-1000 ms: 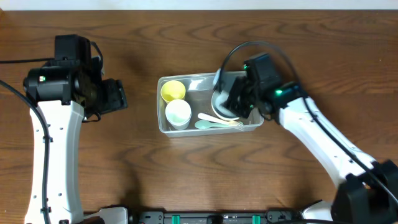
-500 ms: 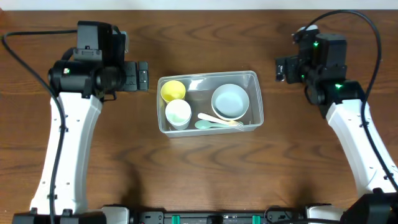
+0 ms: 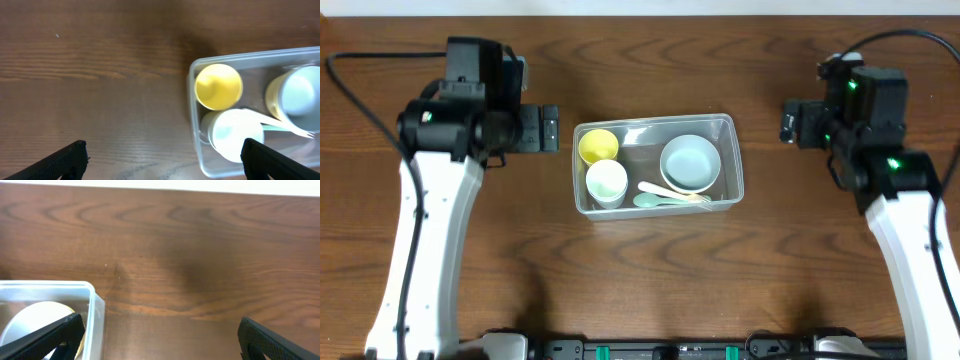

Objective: Pack container

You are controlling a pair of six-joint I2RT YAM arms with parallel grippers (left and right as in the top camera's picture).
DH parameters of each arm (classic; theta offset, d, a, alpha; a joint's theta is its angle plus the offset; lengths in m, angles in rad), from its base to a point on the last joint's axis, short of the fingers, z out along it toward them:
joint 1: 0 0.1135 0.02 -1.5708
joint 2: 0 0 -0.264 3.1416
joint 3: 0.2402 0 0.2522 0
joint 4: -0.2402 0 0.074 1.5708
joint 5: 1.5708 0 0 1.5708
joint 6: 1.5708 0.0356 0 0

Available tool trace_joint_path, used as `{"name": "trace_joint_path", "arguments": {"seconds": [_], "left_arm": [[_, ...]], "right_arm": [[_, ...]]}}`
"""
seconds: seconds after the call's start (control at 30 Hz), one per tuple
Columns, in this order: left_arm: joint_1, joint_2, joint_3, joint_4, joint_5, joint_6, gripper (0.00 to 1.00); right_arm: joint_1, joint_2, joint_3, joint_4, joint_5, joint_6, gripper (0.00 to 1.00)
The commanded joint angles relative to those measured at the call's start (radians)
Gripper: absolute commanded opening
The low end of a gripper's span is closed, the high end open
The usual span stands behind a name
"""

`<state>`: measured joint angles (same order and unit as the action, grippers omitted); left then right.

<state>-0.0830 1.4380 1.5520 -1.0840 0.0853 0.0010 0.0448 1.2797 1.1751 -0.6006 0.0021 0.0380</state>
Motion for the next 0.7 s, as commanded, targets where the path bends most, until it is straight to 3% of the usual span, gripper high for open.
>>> {"name": "trace_joint_path", "arguments": {"seconds": [0.0, 0.43, 0.67], "left_arm": [[-0.027, -0.127, -0.05, -0.006, -0.015, 0.009, 0.98], [-0.061, -0.743, -0.589, 0.167, -0.03, -0.002, 0.98], [-0.061, -0.896, -0.712, 0.171, -0.028, -0.002, 0.98]], "right_arm": [[0.01, -0.118, -0.033, -0.039, 0.059, 0.038, 0.99], [0.104, -0.688, -0.468, -0.044, 0.244, 0.171, 0.99], [0.104, -0.768, -0.561, -0.048, 0.256, 0.197, 0.99]]}}
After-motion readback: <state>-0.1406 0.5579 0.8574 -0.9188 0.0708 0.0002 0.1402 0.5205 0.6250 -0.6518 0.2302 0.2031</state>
